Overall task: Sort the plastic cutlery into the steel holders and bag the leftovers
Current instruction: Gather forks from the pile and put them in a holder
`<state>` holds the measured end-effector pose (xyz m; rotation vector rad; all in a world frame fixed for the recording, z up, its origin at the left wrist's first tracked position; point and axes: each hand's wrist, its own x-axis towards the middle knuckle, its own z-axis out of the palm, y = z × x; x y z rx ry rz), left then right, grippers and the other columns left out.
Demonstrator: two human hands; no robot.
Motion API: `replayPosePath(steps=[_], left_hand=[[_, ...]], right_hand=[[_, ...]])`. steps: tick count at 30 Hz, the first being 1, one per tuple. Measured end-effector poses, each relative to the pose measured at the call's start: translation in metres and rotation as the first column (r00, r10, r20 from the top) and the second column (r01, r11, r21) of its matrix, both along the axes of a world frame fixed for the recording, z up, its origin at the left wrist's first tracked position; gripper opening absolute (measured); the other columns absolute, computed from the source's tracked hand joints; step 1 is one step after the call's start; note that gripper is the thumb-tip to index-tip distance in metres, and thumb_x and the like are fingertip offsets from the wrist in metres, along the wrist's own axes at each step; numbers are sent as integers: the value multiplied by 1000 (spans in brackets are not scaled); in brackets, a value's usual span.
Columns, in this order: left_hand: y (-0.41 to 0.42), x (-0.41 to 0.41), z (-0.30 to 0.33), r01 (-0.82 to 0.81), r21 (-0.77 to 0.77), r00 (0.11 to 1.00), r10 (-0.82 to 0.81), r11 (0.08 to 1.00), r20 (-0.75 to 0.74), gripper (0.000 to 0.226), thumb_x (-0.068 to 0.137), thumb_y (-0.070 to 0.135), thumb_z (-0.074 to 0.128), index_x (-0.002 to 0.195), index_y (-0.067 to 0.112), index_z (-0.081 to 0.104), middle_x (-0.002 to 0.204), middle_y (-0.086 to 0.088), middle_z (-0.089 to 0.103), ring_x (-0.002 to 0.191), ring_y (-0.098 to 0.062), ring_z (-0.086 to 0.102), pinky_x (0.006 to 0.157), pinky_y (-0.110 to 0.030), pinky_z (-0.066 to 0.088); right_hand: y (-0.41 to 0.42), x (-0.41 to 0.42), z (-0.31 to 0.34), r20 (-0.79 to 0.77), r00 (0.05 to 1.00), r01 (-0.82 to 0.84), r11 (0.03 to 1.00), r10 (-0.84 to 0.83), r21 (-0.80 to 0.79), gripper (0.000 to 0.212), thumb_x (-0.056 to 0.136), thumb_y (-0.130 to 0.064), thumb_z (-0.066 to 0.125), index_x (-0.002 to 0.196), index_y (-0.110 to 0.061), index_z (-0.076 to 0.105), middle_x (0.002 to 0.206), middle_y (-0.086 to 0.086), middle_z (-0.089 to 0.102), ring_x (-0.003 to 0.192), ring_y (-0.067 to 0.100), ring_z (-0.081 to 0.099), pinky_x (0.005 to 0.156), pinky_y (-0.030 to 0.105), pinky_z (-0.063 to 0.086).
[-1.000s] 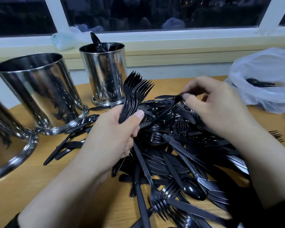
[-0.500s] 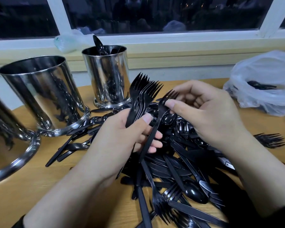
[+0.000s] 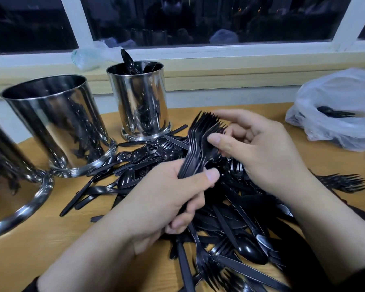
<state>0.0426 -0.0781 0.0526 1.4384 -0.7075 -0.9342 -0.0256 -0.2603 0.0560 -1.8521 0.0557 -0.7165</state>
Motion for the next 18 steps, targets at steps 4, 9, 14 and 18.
replayPosePath(steps=[4,9,14,18], left_hand=[[0,-2,0,67,67,998,-68,995,14,39,92,39,68,59,26,51,49,2,36,33,-11,25,38,-20,21],[1,-2,2,57,81,997,-61,995,54,38,94,41,67,57,34,58,50,1,39,34,-11,29,39,-22,22],[-1,2,-1,-66,43,978,56,997,203,34,96,39,67,67,28,54,57,-1,47,38,-14,32,41,-24,28],[0,1,0,-45,72,986,33,996,166,33,94,37,70,68,28,52,56,-5,37,39,-15,26,42,-25,23]], right_hand=[[5,-3,3,-24,992,-126,992,126,1,16,86,-30,73,100,-22,73,81,-6,72,71,1,60,67,18,47],[5,-6,3,-60,987,-154,986,150,-62,13,94,-28,65,100,-18,70,88,11,73,75,24,64,73,42,54],[2,-6,1,-92,992,-98,989,88,-111,11,99,-29,62,103,-22,68,93,14,72,85,36,65,82,60,50],[5,-5,1,-133,987,-107,985,89,-138,16,99,-35,57,107,-25,66,96,4,73,92,28,68,88,58,51]])
